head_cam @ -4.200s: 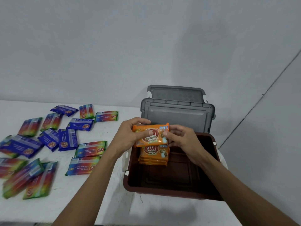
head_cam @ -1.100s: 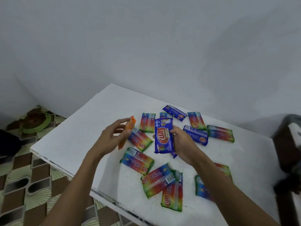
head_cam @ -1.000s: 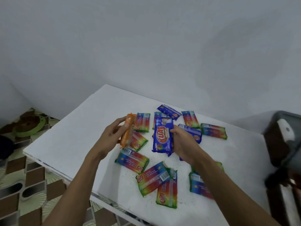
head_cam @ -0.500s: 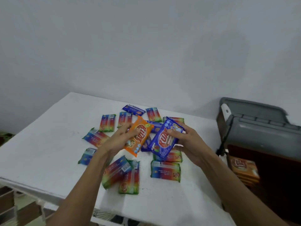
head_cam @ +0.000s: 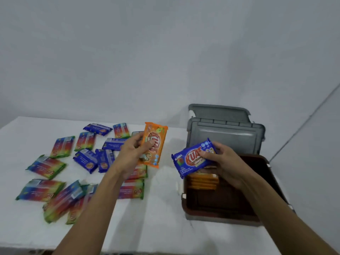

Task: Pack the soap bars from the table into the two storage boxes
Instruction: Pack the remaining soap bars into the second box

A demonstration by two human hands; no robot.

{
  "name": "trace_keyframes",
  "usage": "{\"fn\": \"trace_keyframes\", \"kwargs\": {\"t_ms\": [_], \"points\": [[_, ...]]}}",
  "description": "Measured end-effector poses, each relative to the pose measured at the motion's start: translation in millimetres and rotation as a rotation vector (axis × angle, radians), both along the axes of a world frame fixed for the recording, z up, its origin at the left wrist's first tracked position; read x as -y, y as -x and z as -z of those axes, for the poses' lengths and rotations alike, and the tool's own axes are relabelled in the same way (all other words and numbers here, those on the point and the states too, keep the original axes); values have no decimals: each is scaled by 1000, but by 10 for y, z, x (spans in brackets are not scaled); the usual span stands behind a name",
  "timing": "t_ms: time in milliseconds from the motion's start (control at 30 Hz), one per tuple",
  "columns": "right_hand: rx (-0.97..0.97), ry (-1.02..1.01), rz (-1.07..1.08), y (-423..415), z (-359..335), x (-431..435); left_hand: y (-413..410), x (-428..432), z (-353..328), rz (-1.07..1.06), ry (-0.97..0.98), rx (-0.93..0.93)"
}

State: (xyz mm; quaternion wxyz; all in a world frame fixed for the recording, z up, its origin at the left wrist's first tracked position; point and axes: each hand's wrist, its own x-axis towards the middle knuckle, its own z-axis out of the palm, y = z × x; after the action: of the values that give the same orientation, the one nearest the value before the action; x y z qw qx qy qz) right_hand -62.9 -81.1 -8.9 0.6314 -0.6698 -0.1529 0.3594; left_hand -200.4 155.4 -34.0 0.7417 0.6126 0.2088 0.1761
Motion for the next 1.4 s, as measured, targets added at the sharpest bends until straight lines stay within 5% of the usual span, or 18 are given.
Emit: {"fn": "trace_keyframes", "kwargs": {"t_ms": [400,867,1133,1400], "points": [[22,158,283,-655,271,1057,-743,1033,39,-141,12,132],[1,532,308,-845,1001,896,-983,1217,304,-223,-98,93],[397,1013,96,-822,1003,799,-1015,1223,371,-245,-161,59],[776,1113,47,-694,832,857,-1007,1224,405,-250,-229,33]]}}
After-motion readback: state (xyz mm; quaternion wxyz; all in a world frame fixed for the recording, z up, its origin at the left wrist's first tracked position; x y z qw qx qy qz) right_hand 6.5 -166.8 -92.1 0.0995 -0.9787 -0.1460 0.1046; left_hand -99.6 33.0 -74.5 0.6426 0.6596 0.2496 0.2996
